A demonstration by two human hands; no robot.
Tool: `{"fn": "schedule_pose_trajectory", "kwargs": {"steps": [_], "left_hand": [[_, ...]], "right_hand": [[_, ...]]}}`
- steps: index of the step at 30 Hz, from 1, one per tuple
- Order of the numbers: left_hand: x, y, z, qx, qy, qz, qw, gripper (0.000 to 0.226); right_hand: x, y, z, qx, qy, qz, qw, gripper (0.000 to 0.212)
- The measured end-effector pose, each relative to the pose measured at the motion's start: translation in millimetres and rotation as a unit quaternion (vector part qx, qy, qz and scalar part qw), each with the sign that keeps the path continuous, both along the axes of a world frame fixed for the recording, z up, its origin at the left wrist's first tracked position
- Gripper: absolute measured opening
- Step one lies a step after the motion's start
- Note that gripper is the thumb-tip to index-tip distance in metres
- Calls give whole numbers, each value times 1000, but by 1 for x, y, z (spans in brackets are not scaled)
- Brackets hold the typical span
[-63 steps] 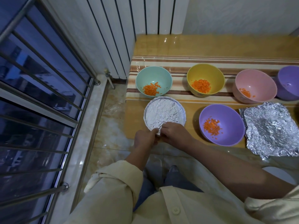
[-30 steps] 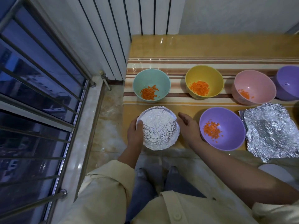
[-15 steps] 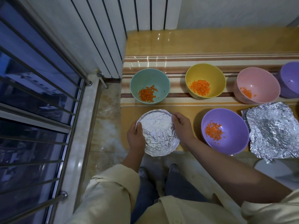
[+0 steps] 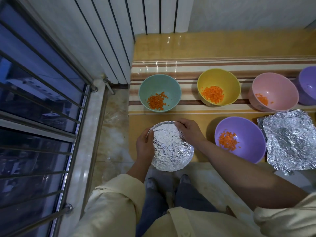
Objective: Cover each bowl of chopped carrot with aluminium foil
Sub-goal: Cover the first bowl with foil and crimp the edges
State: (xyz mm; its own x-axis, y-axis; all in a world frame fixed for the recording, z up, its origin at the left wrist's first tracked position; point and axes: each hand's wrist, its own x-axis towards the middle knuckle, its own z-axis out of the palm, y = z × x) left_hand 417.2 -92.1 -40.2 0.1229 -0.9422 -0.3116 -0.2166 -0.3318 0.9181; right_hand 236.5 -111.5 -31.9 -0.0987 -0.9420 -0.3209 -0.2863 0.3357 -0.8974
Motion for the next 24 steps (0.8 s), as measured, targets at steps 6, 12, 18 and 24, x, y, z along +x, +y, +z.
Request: {"fn": "schedule_pose_trajectory", "kwargs": {"steps": [6,12,18,24], "left_hand": [[1,0,4,-10,-5,-20,1000,21],[2,-1,3,-3,-5,-17,1000,22],[2,0,2,-8,-12,4,1000,21],[8,15,-3,19,-41,163,986,34]], "right_hand": [[-8,-8,11,54,-15,53,997,17],[-8,-18,16,28,19,98,995,26],[-9,-14,17,40,-2,90,995,29],[-3,27,3,5,39,-152,988,27]]}}
